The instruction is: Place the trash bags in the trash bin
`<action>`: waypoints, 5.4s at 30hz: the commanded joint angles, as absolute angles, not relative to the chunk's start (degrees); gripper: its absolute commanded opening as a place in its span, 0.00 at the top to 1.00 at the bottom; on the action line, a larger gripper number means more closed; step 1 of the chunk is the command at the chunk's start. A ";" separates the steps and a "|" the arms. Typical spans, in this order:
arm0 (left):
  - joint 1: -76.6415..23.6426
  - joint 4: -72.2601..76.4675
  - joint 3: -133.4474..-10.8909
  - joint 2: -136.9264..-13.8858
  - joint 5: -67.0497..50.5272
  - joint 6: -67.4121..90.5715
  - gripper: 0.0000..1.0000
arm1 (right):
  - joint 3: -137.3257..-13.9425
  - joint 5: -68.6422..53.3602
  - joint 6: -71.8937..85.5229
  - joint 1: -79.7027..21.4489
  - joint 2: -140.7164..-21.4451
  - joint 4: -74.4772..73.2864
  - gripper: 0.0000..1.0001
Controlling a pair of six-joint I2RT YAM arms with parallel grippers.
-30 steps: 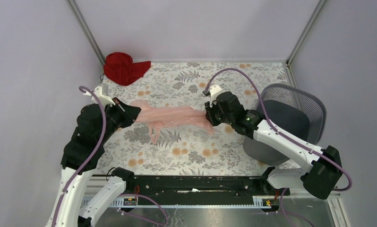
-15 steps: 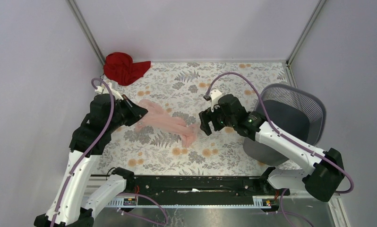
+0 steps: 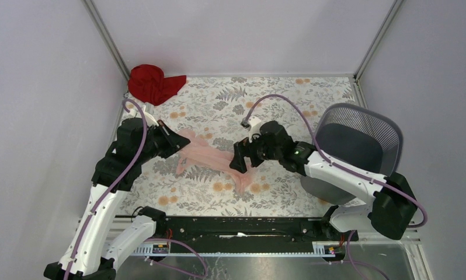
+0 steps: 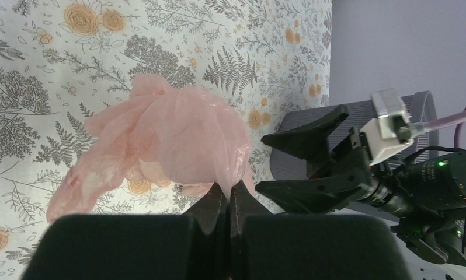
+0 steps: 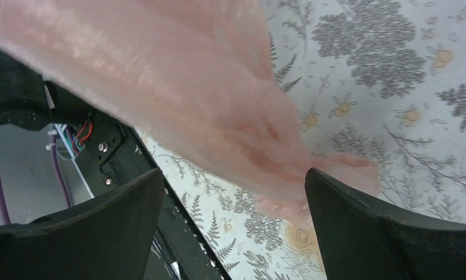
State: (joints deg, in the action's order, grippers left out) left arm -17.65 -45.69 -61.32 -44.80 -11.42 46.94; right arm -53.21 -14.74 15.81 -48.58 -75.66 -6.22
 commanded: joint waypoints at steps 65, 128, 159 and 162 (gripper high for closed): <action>2.76 -42.96 -66.73 -75.82 -7.32 55.43 1.00 | -43.02 -3.35 18.41 -52.28 -73.64 -6.74 1.00; -20.65 -45.19 -70.06 -40.58 3.29 30.93 1.00 | -56.87 0.20 17.75 -48.15 -72.16 -18.03 0.72; -20.65 -17.95 -60.33 -41.61 -26.62 35.16 1.00 | -48.45 -10.95 18.54 -56.95 -80.26 2.10 0.37; -20.65 -9.35 -56.60 -40.53 -27.22 38.55 1.00 | -47.05 -10.65 20.11 -56.95 -77.96 2.73 0.37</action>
